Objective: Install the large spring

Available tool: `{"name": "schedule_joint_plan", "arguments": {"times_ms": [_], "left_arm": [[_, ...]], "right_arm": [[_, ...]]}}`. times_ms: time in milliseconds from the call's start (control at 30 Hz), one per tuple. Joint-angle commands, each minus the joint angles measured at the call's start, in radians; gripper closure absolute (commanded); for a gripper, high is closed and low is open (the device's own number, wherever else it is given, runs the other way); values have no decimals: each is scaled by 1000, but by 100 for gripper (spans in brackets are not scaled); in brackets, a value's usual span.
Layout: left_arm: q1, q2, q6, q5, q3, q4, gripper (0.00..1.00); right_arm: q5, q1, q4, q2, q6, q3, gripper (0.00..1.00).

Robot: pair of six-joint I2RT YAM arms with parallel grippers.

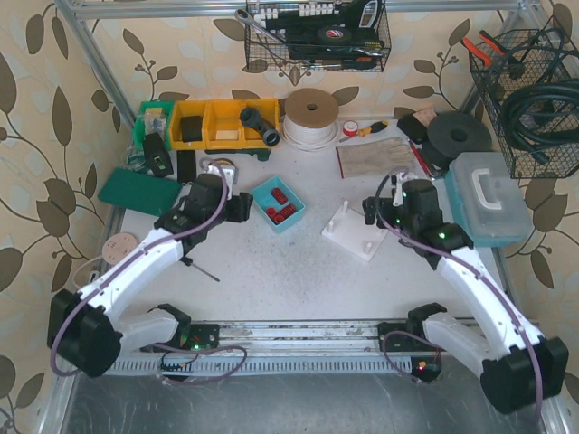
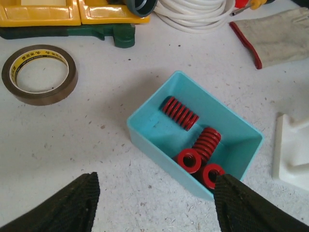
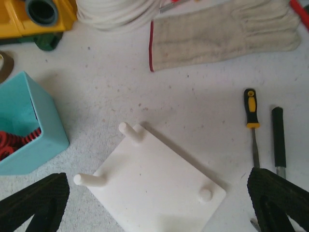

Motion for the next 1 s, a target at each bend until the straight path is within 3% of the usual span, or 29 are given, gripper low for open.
{"name": "schedule_joint_plan", "arguments": {"times_ms": [0,300,667,800,967], "left_arm": [[-7,115,51,-25,163,-218,35],[-38,419,132,18,497,-472,45],[-123,737,202,8,788,-684,43],[-124,719,184,0,787,-669,47],[-86,617,121,-35,722,-615,41]], "right_arm": [[46,7,123,-110,39,-83,0],[53,14,203,-92,92,-167,2],[84,16,243,-95,96,-207,2],[3,21,282,-76,56,-211,5],[-2,115,194,69,84,-55,10]]}}
